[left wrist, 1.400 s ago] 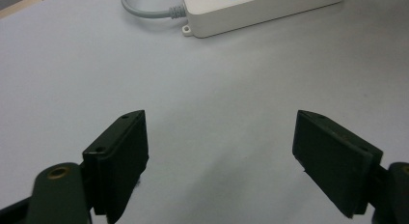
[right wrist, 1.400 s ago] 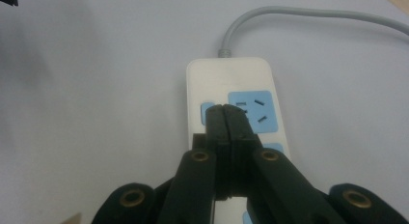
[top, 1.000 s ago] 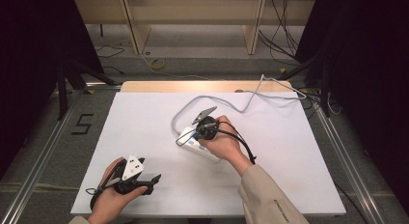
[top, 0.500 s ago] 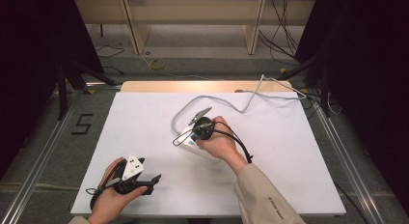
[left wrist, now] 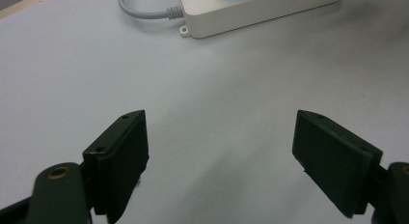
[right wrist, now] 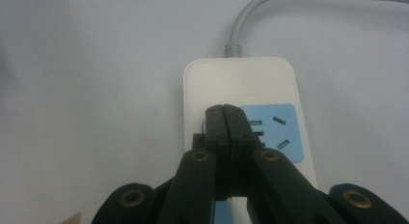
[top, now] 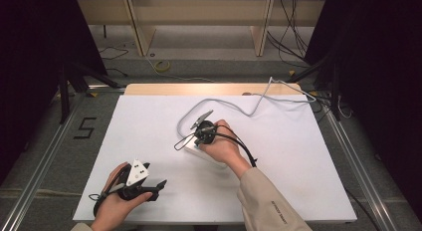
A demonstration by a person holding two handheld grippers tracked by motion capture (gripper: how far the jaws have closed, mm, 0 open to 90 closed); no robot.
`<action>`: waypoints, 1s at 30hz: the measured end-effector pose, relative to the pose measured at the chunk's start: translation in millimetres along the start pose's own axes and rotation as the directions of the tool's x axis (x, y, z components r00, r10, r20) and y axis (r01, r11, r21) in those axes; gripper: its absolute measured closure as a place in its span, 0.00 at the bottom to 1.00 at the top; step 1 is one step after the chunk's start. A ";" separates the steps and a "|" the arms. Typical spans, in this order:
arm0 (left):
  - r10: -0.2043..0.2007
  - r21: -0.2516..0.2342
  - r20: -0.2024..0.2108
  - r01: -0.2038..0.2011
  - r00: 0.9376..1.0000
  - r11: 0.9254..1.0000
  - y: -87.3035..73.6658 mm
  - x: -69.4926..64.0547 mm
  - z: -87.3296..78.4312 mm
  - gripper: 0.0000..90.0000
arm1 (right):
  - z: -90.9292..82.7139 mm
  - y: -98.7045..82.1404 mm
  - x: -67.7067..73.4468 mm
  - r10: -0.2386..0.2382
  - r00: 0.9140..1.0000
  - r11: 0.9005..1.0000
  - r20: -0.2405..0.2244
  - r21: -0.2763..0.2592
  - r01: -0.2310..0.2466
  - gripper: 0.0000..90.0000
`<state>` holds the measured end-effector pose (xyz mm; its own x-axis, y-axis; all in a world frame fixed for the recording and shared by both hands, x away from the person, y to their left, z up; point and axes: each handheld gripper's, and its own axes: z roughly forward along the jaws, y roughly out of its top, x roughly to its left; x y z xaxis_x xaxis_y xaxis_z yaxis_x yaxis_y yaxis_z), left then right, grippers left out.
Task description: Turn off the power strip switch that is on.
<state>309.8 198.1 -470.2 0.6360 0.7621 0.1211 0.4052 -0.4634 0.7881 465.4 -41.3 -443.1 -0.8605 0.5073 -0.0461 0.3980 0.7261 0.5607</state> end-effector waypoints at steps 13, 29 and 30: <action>0.005 0.003 0.003 -0.005 1.000 1.000 0.3 -0.4 0.0 0.22 | 6.5 6.4 5.0 -0.024 1.000 0.999 0.013 0.043 0.023 1.00; 0.005 0.004 0.001 -0.005 1.000 1.000 0.4 -0.5 0.1 0.22 | 6.8 6.7 5.0 -0.014 1.000 0.999 0.011 0.051 0.014 1.00; 0.006 0.003 0.001 -0.006 1.000 1.000 0.5 -0.6 0.1 0.22 | 7.0 6.6 4.9 -0.013 1.000 0.999 0.010 0.051 0.013 1.00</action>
<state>309.7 197.4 -469.9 0.6387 0.7592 0.1254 0.4037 -0.4693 0.7853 466.1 -30.8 -445.3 -0.8626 0.5021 -0.0619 0.4025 0.7552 0.5173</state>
